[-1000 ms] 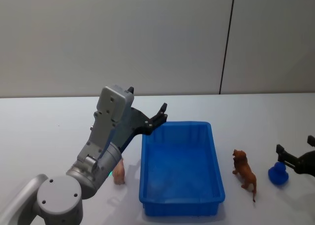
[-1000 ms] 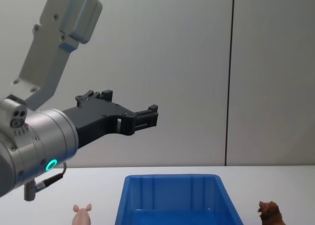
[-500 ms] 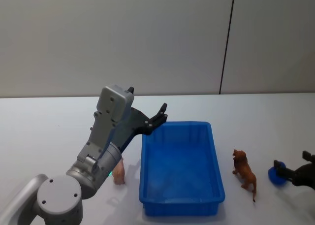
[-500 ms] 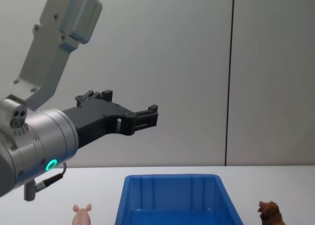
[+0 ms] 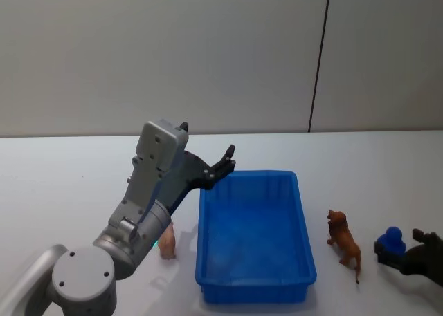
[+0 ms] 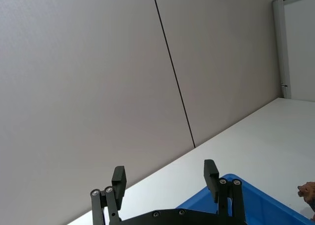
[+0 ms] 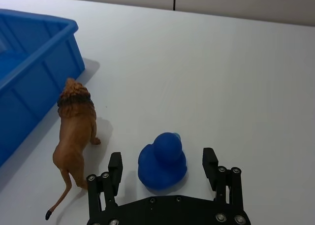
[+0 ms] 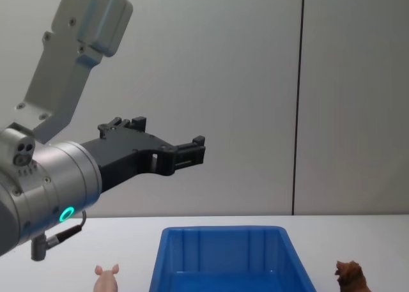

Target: Pick up the two dolls from the table and place them into the box.

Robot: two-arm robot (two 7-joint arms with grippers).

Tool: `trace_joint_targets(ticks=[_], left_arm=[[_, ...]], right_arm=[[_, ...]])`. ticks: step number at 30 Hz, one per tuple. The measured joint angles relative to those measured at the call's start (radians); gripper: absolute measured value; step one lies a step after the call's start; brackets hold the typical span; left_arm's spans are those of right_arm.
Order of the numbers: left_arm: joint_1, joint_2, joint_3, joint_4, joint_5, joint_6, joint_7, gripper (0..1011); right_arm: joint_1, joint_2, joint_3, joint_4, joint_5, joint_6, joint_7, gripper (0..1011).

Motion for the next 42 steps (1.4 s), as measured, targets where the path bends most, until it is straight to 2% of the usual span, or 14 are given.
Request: trace_joint_targets(ticks=[2, 7, 8, 17, 20, 30, 42], left_arm=[[0.000, 0.000, 0.000, 0.000, 0.000, 0.000, 0.000, 1001], [0.000, 0.000, 0.000, 0.000, 0.000, 0.000, 0.000, 1001], [0.000, 0.000, 0.000, 0.000, 0.000, 0.000, 0.000, 1001], [0.000, 0.000, 0.000, 0.000, 0.000, 0.000, 0.000, 1001], [0.000, 0.000, 0.000, 0.000, 0.000, 0.000, 0.000, 1001], [0.000, 0.000, 0.000, 0.000, 0.000, 0.000, 0.000, 1001], [0.000, 0.000, 0.000, 0.000, 0.000, 0.000, 0.000, 1001]], right_arm=[[0.005, -0.004, -0.003, 0.009, -0.003, 0.001, 0.003, 1001], [0.023, -0.016, -0.014, 0.041, -0.014, 0.006, 0.010, 871], [0.023, -0.016, -0.014, 0.041, -0.014, 0.006, 0.010, 871], [0.053, -0.035, -0.025, 0.087, -0.025, 0.004, 0.013, 596], [0.059, -0.038, -0.027, 0.094, -0.027, 0.000, 0.011, 538], [0.071, -0.046, -0.030, 0.097, -0.032, -0.050, 0.003, 468], [0.072, -0.047, -0.032, 0.026, -0.034, -0.128, 0.027, 386]])
